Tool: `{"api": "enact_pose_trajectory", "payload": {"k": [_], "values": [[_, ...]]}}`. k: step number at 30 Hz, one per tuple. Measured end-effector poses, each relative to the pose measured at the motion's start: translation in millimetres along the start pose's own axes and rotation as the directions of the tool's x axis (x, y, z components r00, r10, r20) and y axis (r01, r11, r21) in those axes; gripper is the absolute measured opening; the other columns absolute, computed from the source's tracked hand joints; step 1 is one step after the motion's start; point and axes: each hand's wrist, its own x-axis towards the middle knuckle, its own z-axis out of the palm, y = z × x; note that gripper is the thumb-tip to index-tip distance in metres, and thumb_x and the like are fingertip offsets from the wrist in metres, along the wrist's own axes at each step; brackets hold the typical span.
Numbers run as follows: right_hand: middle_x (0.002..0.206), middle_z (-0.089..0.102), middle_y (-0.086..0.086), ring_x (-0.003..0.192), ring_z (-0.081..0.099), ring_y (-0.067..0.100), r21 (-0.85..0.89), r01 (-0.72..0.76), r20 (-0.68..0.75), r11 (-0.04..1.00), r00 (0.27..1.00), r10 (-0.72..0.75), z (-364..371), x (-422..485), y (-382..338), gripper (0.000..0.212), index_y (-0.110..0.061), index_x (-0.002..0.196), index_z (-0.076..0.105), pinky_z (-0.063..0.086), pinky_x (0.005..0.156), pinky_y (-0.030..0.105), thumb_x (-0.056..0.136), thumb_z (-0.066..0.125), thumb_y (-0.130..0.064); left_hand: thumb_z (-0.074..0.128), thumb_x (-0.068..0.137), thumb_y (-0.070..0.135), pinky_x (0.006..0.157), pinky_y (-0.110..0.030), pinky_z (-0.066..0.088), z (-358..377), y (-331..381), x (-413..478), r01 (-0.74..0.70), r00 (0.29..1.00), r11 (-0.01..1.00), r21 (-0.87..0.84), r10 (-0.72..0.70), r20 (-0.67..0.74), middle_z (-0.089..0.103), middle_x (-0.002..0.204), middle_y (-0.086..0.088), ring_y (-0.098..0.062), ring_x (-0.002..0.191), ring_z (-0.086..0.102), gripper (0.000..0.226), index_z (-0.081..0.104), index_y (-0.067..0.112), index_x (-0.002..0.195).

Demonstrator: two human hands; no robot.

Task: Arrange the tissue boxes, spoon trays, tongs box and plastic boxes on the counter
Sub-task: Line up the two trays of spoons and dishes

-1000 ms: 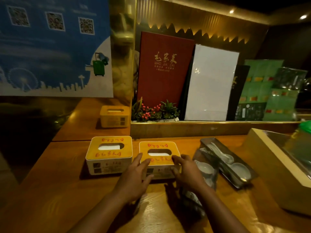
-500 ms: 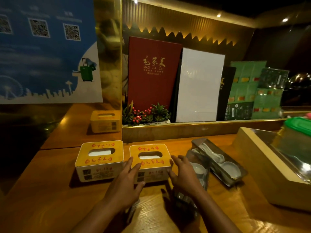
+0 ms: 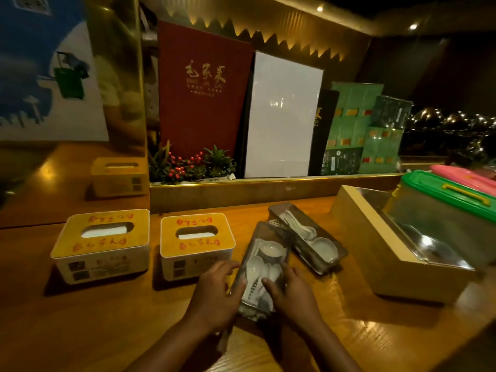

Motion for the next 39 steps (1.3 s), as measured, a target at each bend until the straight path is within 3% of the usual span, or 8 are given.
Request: {"api": "enact_pose_trajectory", "payload": {"k": [9, 13, 16, 20, 25, 30, 34, 39], "values": [[0.154, 0.040, 0.003, 0.136, 0.045, 0.020, 0.146, 0.148, 0.163, 0.978, 0.972, -0.171, -4.7, 50.5, 24.2, 0.115, -0.024, 0.153, 0.035, 0.044, 0.108, 0.038, 0.065, 0.027, -0.097, 0.068, 0.084, 0.046, 0.110, -0.030, 0.045, 38.5, 11.5, 11.6, 0.199, 0.980, 0.979, 0.041, -0.199, 0.000, 0.054, 0.146, 0.013, -0.004, 0.132, 0.052, 0.068, 0.051, 0.026, 0.147], [0.151, 0.045, -0.004, 0.136, 0.045, 0.016, 0.222, 0.196, 0.234, 0.955, 0.940, -0.247, -16.3, 77.1, 37.5, 0.093, -0.026, 0.151, 0.039, 0.043, 0.108, 0.035, 0.078, 0.044, -0.084, 0.063, 0.076, 0.060, 0.108, -0.034, 0.047, 62.2, 20.1, 17.8, 0.299, 0.951, 0.954, -0.012, -0.299, -0.084, 0.056, 0.145, 0.014, -0.003, 0.132, 0.052, 0.078, 0.052, 0.028, 0.147], [0.147, 0.050, -0.005, 0.134, 0.046, 0.014, 0.280, 0.218, 0.252, 0.935, 0.923, -0.291, -19.0, 92.4, 45.5, 0.070, -0.020, 0.150, 0.043, 0.042, 0.109, 0.032, 0.091, 0.062, -0.053, 0.072, 0.088, 0.039, 0.111, -0.029, 0.043, 78.2, 27.6, 20.9, 0.326, 0.934, 0.945, -0.014, -0.324, -0.149, 0.052, 0.148, 0.012, -0.005, 0.135, 0.048, 0.064, 0.051, 0.024, 0.147], [0.143, 0.053, -0.004, 0.130, 0.052, 0.018, 0.268, 0.272, 0.263, 0.924, 0.902, -0.342, -15.9, 106.1, 50.1, 0.070, -0.021, 0.148, 0.045, 0.046, 0.104, 0.036, 0.089, 0.063, -0.053, 0.072, 0.092, 0.021, 0.104, -0.021, 0.045, 92.2, 37.3, 20.3, 0.365, 0.894, 0.928, -0.076, -0.372, -0.249, 0.055, 0.138, 0.019, 0.001, 0.128, 0.052, 0.058, 0.051, 0.031, 0.145], [0.141, 0.053, -0.003, 0.129, 0.051, 0.020, 0.178, 0.395, 0.271, 0.901, 0.861, -0.430, -33.0, 109.1, 57.8, 0.063, -0.025, 0.146, 0.045, 0.046, 0.103, 0.037, 0.091, 0.061, -0.053, 0.070, 0.093, 0.019, 0.091, -0.015, 0.052, 106.1, 48.5, 8.9, 0.391, 0.858, 0.913, -0.116, -0.408, -0.313, 0.057, 0.129, 0.025, 0.011, 0.114, 0.057, 0.055, 0.050, 0.040, 0.140], [0.152, 0.040, 0.007, 0.139, 0.036, 0.028, -0.093, 0.395, -0.001, 0.914, 0.918, -0.397, -86.7, 124.7, 94.8, 0.065, -0.029, 0.144, 0.046, 0.038, 0.111, 0.045, 0.087, 0.060, -0.058, 0.066, 0.096, 0.019, 0.081, -0.012, 0.053, 111.9, 54.9, 7.0, 0.421, 0.827, 0.896, -0.142, -0.444, -0.346, 0.055, 0.128, 0.018, 0.006, 0.102, 0.057, 0.052, 0.051, 0.039, 0.142], [0.162, 0.019, 0.018, 0.147, 0.018, 0.039, -0.326, 0.195, 0.142, 0.925, 0.978, -0.155, -99.1, 125.9, 125.3, 0.093, -0.036, 0.152, 0.025, 0.021, 0.117, 0.052, 0.074, 0.043, -0.084, 0.064, 0.097, 0.018, 0.081, -0.012, 0.050, 118.5, 60.0, 9.2, 0.436, 0.807, 0.892, -0.121, -0.447, -0.387, 0.052, 0.126, 0.017, -0.001, 0.104, 0.055, 0.050, 0.051, 0.034, 0.143], [0.165, 0.008, 0.016, 0.149, 0.013, 0.039, -0.319, 0.235, 0.193, 0.918, 0.965, -0.180, -97.3, 97.8, 132.5, 0.096, -0.038, 0.152, 0.025, 0.023, 0.118, 0.050, 0.071, 0.046, -0.084, 0.063, 0.098, 0.023, 0.098, -0.037, 0.054, 122.5, 58.2, 8.4, 0.447, 0.801, 0.888, -0.104, -0.449, -0.397, 0.055, 0.140, 0.004, -0.017, 0.120, 0.057, 0.051, 0.049, 0.031, 0.146]]}}
